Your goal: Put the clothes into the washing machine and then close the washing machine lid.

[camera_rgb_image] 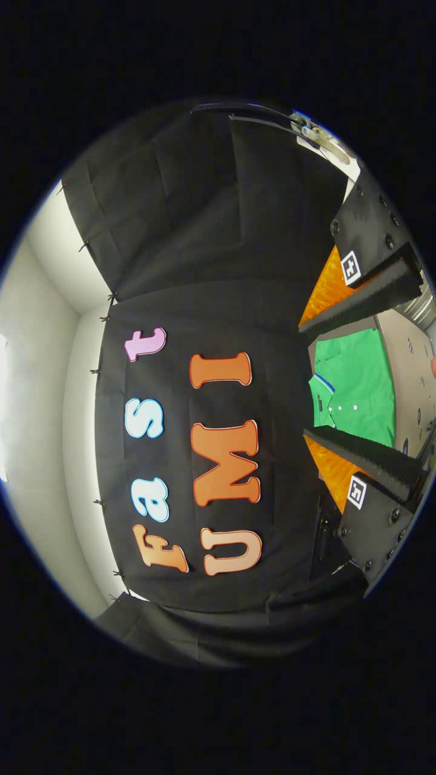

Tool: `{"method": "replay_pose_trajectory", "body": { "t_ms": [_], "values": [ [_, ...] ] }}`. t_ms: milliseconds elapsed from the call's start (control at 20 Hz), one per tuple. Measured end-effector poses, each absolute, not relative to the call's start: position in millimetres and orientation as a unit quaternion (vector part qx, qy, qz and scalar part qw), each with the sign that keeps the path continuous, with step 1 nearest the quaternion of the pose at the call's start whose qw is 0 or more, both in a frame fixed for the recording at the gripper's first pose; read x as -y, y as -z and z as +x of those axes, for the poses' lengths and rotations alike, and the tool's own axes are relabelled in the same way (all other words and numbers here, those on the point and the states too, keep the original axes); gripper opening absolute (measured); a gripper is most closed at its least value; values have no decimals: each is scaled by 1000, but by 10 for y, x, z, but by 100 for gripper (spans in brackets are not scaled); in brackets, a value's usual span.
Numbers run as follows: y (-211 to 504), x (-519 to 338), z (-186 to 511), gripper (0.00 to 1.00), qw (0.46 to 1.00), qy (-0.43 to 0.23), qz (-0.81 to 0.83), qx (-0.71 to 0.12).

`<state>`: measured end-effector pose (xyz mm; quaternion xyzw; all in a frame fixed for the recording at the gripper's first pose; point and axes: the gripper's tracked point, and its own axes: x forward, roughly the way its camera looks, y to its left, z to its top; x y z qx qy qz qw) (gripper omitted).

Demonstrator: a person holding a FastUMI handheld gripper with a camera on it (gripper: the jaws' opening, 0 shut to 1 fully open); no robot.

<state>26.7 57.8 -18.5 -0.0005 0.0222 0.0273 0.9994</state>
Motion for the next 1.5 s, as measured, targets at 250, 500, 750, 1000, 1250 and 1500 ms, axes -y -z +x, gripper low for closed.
{"method": "replay_pose_trajectory", "body": {
  "t_ms": [250,500,750,1000,1250,1500],
  "values": [
    [185,-704,334,98,999,-37,9,-22],
    [116,-574,317,98,999,-24,24,-18],
    [77,-467,433,98,999,-14,4,-36],
    [259,-627,766,98,997,-32,4,-75],
    [704,-932,1316,98,982,-87,-1,-166],
    [1678,-1055,1805,98,959,-85,-4,-272]
  ]
}}
